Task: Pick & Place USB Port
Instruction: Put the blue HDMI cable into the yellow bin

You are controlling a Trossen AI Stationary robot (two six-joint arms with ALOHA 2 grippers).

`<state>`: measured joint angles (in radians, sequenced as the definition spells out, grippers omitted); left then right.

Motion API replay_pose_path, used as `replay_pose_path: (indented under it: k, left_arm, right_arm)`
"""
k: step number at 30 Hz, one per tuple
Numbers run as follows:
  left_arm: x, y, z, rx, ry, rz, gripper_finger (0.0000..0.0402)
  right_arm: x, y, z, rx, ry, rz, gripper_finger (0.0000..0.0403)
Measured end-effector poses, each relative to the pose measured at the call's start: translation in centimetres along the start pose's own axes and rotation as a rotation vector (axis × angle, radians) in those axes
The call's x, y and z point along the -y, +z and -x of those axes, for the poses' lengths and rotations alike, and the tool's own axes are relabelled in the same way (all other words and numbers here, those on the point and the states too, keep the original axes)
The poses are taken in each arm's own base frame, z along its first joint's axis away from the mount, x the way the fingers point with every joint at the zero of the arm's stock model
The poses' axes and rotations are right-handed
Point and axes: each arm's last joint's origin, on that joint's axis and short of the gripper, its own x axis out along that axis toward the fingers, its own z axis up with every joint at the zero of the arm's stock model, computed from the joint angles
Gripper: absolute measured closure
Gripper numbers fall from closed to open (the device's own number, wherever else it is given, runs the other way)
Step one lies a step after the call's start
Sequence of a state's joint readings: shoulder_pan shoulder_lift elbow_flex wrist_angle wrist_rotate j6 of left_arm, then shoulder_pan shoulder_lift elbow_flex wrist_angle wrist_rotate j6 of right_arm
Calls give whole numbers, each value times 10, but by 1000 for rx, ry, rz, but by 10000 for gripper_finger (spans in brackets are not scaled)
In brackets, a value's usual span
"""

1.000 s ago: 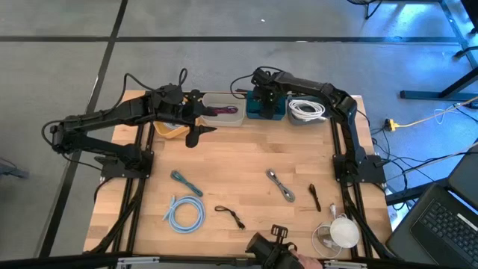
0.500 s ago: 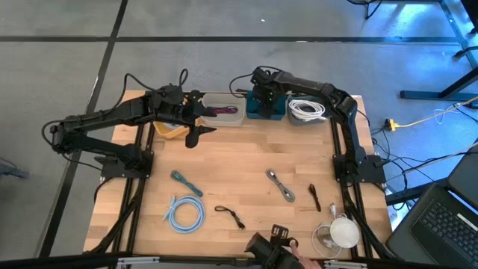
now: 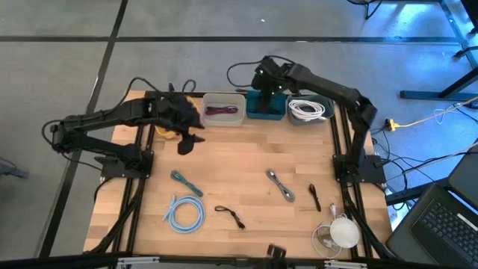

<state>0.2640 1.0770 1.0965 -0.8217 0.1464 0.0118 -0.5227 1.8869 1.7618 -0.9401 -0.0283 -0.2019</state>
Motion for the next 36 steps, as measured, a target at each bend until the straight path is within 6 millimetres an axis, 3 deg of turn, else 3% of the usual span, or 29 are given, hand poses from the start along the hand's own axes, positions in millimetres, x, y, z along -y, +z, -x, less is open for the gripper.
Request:
replay_pose_path:
  k: [7,14,18,25,36]
  left_arm:
    - [28,-41,-28,-196,-94,16,169]
    - [65,-93,-55,-402,-147,151,169]
    - [89,-113,-56,-455,-134,232,169]
    - [128,-120,-46,-325,-149,281,169]
    - [142,-129,-41,-270,-111,290,169]
  right_arm:
    - [-69,6,42,86,90,120,227]
    - [-119,-5,55,13,124,174,235]
    - [-130,-13,57,-49,32,159,238]
    - [-140,-13,59,-33,-48,161,238]
    - [-140,-12,58,-25,-58,161,238]
